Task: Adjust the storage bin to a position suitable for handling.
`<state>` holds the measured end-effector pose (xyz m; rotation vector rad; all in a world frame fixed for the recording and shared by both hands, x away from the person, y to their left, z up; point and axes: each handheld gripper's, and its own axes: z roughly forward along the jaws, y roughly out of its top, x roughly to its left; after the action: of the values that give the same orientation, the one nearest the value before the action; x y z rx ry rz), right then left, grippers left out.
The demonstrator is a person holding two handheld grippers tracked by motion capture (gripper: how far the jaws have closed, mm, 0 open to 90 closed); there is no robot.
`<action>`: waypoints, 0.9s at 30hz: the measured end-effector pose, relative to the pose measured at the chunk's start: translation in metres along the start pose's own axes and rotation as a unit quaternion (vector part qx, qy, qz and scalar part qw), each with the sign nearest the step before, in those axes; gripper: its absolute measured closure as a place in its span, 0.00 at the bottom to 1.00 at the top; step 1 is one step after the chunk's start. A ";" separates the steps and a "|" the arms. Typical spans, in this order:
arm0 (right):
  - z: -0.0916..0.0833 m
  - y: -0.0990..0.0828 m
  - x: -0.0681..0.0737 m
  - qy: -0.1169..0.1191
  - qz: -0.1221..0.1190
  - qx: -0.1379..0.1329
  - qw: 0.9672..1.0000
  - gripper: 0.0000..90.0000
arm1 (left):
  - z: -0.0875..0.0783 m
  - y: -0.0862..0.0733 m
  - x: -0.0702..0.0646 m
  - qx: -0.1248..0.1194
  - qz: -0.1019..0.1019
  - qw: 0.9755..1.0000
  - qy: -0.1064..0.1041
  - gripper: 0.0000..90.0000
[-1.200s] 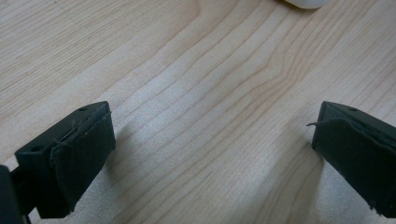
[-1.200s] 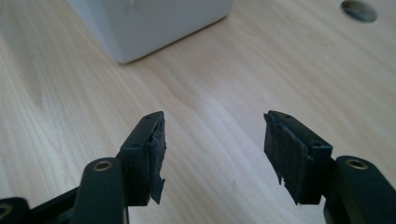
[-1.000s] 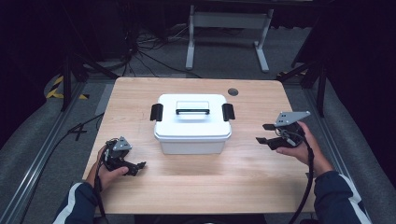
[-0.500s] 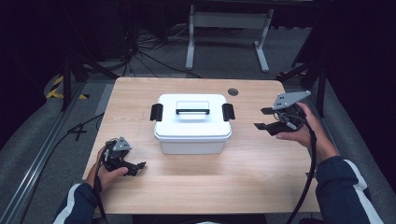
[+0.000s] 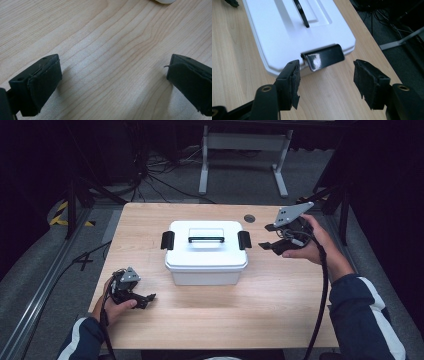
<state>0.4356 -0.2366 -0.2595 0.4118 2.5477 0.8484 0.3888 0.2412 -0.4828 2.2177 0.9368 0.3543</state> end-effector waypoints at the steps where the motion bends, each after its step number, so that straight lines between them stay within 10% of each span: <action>1: 0.002 0.004 0.001 0.004 -0.004 -0.001 1.000 0.43 | 0.000 0.000 0.000 0.001 0.000 1.000 0.000 0.00; 27: 0.075 0.070 0.022 0.049 -0.073 0.048 0.995 0.44 | 0.000 0.000 0.000 0.001 0.000 1.000 -0.001 0.00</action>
<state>0.4624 -0.1371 -0.2767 0.2139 2.6781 0.7112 0.3888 0.2413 -0.4827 2.2184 0.9375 0.3522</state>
